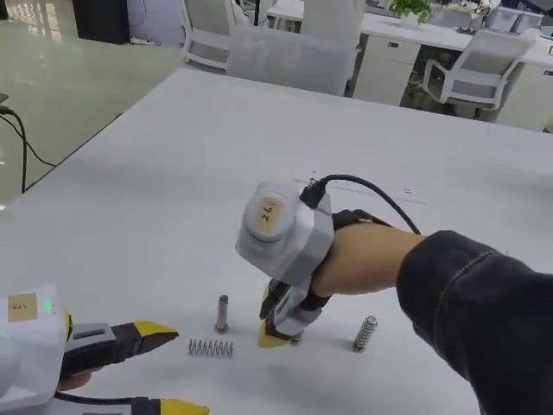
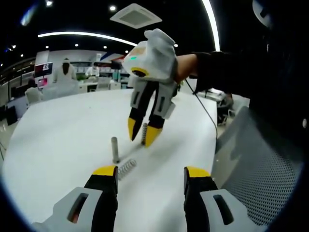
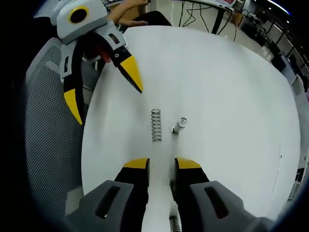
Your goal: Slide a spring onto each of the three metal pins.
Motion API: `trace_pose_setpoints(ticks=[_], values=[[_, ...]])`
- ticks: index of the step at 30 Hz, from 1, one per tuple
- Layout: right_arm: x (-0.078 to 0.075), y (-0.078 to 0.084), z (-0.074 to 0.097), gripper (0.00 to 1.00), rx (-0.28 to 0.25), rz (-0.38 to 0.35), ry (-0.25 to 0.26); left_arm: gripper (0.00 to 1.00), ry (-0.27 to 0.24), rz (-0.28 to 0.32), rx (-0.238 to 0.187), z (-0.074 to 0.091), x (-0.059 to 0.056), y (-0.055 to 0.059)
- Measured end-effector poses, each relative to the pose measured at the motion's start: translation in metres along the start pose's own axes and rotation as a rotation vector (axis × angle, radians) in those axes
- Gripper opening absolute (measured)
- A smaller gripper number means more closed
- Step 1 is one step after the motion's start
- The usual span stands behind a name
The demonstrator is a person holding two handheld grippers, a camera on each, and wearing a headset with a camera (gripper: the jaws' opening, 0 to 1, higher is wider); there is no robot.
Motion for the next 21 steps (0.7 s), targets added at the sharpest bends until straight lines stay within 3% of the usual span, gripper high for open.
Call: trace_pose_setpoints(ticks=[14,21], values=[[0.006,-0.017,-0.021,0.14,-0.046,-0.004,-0.004,0.49,-0.006,-0.002,0.005,0.002,0.001,0.001],[0.011,-0.02,-0.032,0.12,-0.039,0.0,-0.016,0.48,-0.008,0.002,0.008,0.003,0.001,0.002]])
Point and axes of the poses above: the centre of the closed fingertips' face, and the gripper's own axes: z roughly backward along the fingers, x roughly to its left, y roughly out of its underside, the point moved 3 cm from there along z, roughly backward along the fingers, and after that the axes turned 9 degrees about y, right-handed, at the moved point
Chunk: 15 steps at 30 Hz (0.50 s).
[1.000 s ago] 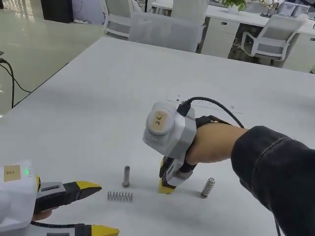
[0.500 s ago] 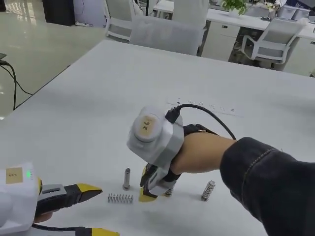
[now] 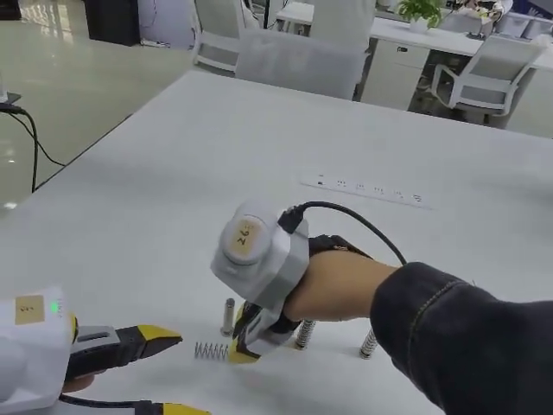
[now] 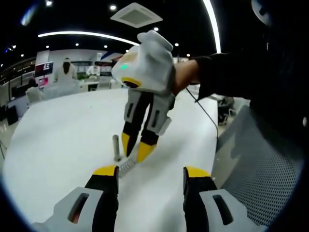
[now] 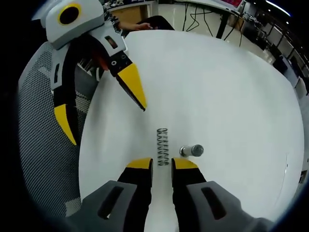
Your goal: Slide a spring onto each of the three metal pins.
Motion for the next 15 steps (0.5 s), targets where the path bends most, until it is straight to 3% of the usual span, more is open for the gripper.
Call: trace_pose_setpoints(ticks=[15], values=[[0.0016,0.0021,-0.0092,0.08,0.028,0.049,0.025,0.47,-0.011,0.006,0.005,0.0041,0.0021,0.0038]])
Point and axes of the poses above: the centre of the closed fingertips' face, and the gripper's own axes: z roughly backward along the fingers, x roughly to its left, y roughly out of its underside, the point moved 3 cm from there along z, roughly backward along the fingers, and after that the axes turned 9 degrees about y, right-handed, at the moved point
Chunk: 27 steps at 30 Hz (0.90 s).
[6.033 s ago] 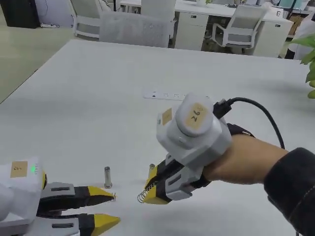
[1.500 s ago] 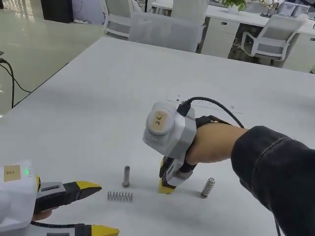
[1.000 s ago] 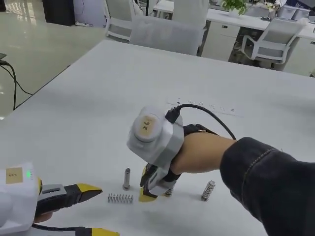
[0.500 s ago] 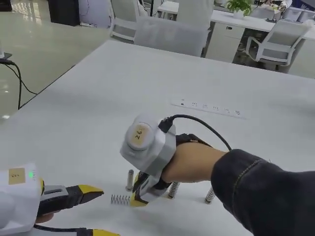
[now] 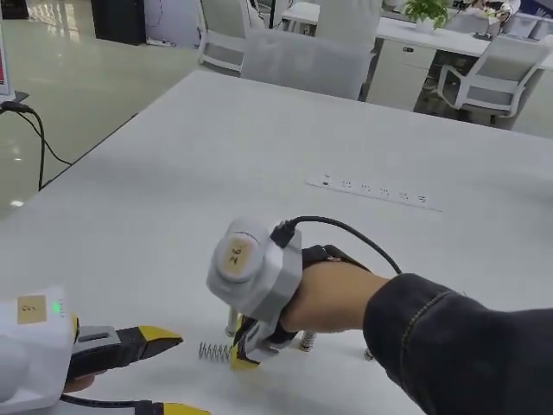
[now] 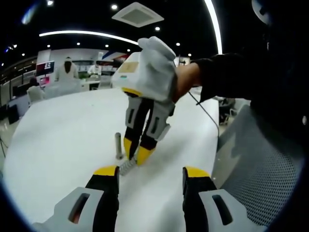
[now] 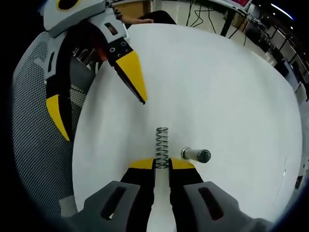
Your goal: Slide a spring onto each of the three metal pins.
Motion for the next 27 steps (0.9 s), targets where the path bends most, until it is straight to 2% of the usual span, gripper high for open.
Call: trace_pose_setpoints(ticks=[3,7,19,27], values=[[0.002,0.001,0.002,0.07,0.004,-0.018,-0.003,0.47,-0.002,-0.002,-0.002,0.0,0.0,-0.001],[0.007,0.001,0.011,0.07,0.011,0.001,-0.012,0.47,-0.001,-0.004,0.001,0.0,0.001,0.0],[0.02,-0.005,0.047,0.07,-0.022,0.029,-0.039,0.43,0.015,-0.019,-0.005,-0.005,0.0,-0.006],[0.031,-0.008,0.062,0.07,-0.033,0.06,-0.049,0.38,0.035,-0.029,-0.012,-0.008,-0.004,-0.01]])
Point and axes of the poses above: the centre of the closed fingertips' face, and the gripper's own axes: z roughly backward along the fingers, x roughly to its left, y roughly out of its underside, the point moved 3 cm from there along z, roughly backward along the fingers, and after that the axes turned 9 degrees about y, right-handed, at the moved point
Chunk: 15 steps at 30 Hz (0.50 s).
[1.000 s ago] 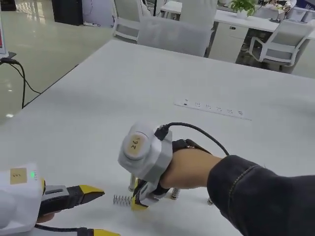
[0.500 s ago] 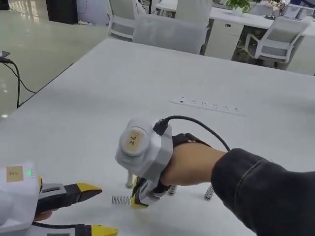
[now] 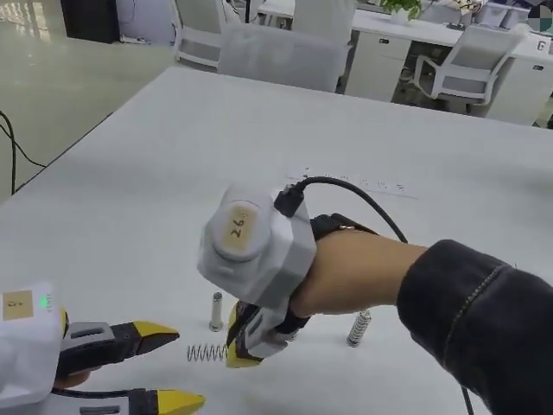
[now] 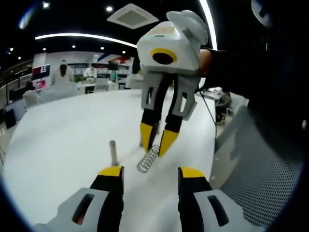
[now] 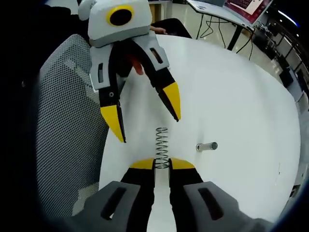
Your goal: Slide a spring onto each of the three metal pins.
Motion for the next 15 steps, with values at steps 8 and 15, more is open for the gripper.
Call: trace_pose_setpoints(ticks=[8,15], values=[[0.009,-0.004,0.01,0.07,-0.017,0.025,-0.02,0.27,0.034,-0.021,-0.01,-0.003,-0.006,-0.007],[0.015,-0.003,0.013,0.07,-0.022,0.055,-0.037,0.14,0.083,-0.044,-0.014,-0.006,-0.013,-0.011]])
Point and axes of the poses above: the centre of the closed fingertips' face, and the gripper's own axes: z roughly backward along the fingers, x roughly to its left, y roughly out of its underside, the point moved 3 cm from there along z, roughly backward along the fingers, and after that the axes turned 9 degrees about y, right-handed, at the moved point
